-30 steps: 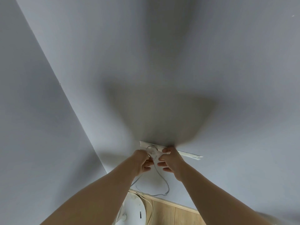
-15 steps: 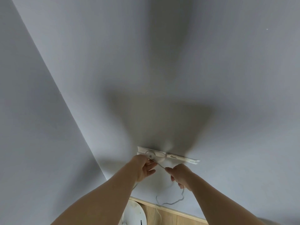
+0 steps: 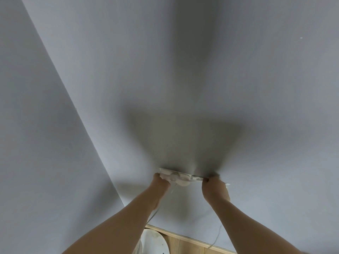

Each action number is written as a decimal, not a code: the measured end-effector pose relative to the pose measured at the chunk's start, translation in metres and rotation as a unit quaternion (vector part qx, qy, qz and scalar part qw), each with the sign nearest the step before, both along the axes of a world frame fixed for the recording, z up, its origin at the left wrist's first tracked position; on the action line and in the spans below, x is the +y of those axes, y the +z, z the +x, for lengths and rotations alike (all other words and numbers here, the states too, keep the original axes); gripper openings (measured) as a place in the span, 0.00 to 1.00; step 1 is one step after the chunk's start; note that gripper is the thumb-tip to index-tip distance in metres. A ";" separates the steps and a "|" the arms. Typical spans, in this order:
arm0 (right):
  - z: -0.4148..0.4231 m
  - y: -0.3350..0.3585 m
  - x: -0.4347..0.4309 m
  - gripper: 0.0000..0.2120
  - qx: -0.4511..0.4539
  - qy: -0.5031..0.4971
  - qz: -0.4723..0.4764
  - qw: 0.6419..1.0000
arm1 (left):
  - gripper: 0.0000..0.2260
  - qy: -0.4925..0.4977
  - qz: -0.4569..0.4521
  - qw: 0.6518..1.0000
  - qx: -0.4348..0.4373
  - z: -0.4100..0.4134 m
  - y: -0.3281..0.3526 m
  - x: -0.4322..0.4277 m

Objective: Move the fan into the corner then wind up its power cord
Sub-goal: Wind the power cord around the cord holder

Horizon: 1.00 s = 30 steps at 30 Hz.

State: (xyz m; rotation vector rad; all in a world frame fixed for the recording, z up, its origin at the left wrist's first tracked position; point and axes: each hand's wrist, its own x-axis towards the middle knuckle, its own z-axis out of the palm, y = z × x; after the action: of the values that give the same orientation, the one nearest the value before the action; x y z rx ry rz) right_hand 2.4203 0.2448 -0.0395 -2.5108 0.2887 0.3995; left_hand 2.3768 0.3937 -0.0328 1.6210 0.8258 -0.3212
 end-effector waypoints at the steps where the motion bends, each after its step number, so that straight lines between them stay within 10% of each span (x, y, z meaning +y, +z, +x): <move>1: 0.001 0.003 -0.002 0.12 -0.011 -0.004 0.028 1.000 | 0.18 -0.016 0.032 0.999 -0.018 0.002 0.001 -0.003; 6: 0.004 0.022 0.009 0.16 -0.023 -0.065 0.214 0.974 | 0.23 -0.071 0.118 0.989 -0.048 0.001 -0.001 0.002; 12: 0.004 0.053 0.022 0.15 0.147 -0.193 0.456 0.856 | 0.23 -0.091 0.148 0.984 -0.049 -0.007 0.004 0.017; 20: 0.009 0.088 0.040 0.19 0.113 0.005 0.218 0.969 | 0.15 -0.046 0.283 0.950 -0.121 -0.012 0.024 0.034; 30: 0.003 0.088 0.052 0.13 0.188 -0.068 0.370 0.907 | 0.13 -0.181 0.119 0.957 -0.192 -0.014 0.054 0.026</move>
State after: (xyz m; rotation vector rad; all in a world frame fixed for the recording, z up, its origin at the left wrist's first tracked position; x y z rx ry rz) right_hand 2.4236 0.2970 0.0485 -1.6486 0.3727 0.7726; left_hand 2.3627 0.4198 0.0210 1.9834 0.2733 -0.1546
